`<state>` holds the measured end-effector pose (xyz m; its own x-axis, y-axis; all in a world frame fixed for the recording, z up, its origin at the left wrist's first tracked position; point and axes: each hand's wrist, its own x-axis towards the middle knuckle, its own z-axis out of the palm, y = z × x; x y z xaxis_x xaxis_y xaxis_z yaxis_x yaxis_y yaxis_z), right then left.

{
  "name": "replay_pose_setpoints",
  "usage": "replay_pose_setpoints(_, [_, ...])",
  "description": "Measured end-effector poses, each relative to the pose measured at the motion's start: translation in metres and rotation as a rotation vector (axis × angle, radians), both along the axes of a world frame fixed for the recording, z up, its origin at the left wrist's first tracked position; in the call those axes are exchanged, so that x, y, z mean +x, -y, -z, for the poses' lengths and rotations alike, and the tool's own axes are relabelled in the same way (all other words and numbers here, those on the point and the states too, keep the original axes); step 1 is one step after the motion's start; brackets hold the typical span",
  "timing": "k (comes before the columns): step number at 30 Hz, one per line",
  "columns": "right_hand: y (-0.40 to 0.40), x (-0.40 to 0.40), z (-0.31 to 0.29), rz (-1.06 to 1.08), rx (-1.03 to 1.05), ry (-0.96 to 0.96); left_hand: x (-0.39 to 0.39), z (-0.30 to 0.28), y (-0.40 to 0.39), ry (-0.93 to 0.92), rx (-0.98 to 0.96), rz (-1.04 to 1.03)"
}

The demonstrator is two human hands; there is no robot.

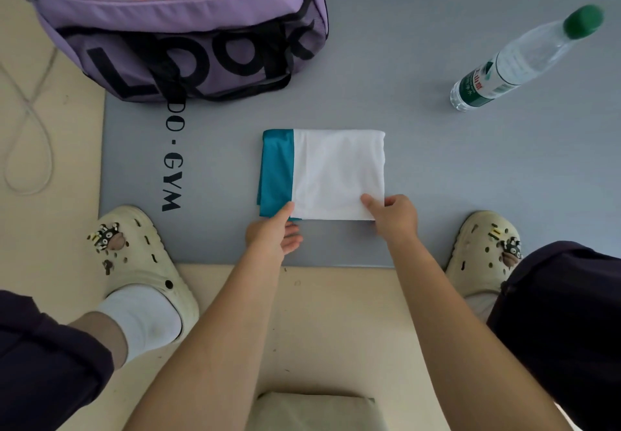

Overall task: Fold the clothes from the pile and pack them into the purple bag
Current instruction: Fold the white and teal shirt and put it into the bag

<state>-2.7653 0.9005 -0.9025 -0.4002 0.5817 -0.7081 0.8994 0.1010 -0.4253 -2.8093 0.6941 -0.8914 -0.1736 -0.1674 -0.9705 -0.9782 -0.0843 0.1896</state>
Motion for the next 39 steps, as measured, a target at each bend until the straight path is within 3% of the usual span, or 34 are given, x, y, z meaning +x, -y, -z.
replay_pose_setpoints(3, [0.003, 0.001, 0.001, 0.033, -0.047, -0.014, 0.012, -0.004, -0.021, 0.089, 0.223, -0.213])
replay_pose_setpoints(8, [0.009, 0.002, -0.002, 0.029, -0.027, -0.056, 0.006, -0.006, -0.042, -0.065, 0.251, -0.456])
replay_pose_setpoints(13, [0.003, 0.005, -0.003, 0.074, -0.110, -0.041, -0.002, -0.016, -0.034, -0.340, 0.361, -0.452])
replay_pose_setpoints(16, [-0.001, 0.007, -0.002, 0.033, -0.136, 0.007, -0.002, -0.013, -0.022, -0.338, 0.185, -0.340])
replay_pose_setpoints(19, [-0.002, 0.004, -0.006, -0.028, -0.100, 0.021, -0.004, -0.008, -0.007, -0.191, -0.083, -0.118])
replay_pose_setpoints(21, [0.001, -0.004, -0.012, -0.047, -0.002, -0.002, -0.009, -0.008, 0.000, -0.214, -0.299, 0.042])
replay_pose_setpoints(23, [0.008, -0.013, -0.018, -0.130, 0.244, -0.098, -0.017, -0.009, 0.002, -0.463, -0.603, 0.205])
replay_pose_setpoints(25, [0.017, -0.024, -0.024, -0.281, 0.505, -0.312, -0.030, -0.010, 0.000, -0.883, -0.814, 0.499])
replay_pose_setpoints(28, [0.032, -0.046, -0.024, -0.526, 0.628, -0.525, -0.060, -0.003, -0.014, -1.283, -0.864, 1.053])
replay_pose_setpoints(30, [0.041, -0.055, -0.013, -0.726, 0.654, -0.570, -0.075, 0.012, -0.018, -1.381, -0.770, 1.446])
replay_pose_setpoints(32, [0.042, -0.054, 0.005, -0.911, 0.664, -0.545, -0.088, 0.033, -0.008, -1.362, -0.698, 1.740])
replay_pose_setpoints(35, [0.030, -0.045, 0.032, -1.014, 0.708, -0.432, -0.101, 0.061, 0.019, -1.171, -0.694, 1.739])
replay_pose_setpoints(39, [0.027, -0.038, 0.040, -0.669, 0.683, -0.320, -0.089, 0.067, 0.018, -1.033, -0.780, 1.516])
